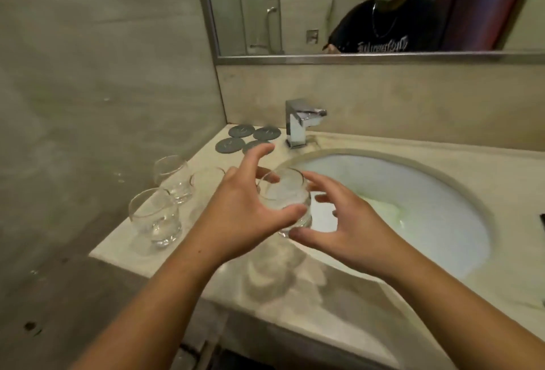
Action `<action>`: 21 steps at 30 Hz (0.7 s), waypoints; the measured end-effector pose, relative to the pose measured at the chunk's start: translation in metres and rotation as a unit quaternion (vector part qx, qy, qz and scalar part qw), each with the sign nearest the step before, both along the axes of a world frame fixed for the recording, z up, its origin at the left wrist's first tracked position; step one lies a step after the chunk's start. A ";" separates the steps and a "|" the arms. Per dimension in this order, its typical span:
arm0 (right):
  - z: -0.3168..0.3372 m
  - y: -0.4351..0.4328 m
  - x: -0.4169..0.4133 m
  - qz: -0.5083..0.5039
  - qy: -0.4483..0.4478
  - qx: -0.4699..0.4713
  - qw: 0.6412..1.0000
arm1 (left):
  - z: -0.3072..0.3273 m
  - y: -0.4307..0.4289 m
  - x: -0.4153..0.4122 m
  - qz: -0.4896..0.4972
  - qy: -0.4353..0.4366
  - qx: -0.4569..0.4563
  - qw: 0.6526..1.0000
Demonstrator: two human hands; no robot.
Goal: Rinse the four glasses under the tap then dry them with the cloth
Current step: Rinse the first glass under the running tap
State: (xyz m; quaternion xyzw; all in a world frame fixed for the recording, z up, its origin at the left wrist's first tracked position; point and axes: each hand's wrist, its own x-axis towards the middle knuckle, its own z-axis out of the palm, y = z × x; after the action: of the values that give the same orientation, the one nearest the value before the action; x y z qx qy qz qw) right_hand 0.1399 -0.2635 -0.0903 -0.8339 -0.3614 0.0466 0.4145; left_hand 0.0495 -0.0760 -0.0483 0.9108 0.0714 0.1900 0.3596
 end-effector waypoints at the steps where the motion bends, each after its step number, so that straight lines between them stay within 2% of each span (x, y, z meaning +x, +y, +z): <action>1: 0.000 -0.001 0.005 -0.008 0.007 0.007 1.000 | 0.001 -0.004 0.009 -0.005 -0.004 -0.012 1.000; 9: 0.005 0.008 0.047 -0.096 0.069 0.079 0.990 | 0.000 -0.017 0.084 -0.035 0.004 -0.050 0.998; 13: 0.003 0.024 0.079 -0.136 0.129 0.131 0.974 | 0.004 -0.012 0.119 -0.059 0.022 -0.109 0.992; 15: 0.000 0.030 0.096 -0.162 0.162 0.161 0.960 | 0.013 -0.004 0.142 -0.062 0.012 -0.080 0.995; 18: -0.004 0.032 0.116 -0.177 0.223 0.214 0.934 | 0.033 0.012 0.184 -0.070 -0.010 0.014 0.997; 21: -0.015 0.032 0.126 -0.183 0.275 0.261 0.907 | 0.045 0.019 0.227 -0.075 0.017 0.079 0.994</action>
State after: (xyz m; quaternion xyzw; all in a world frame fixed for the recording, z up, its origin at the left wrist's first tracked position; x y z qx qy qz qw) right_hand 0.2661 -0.2320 -0.1057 -0.7017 -0.0739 0.1018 0.7013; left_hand 0.2762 -0.0567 -0.0036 0.9422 -0.0065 0.1516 0.2989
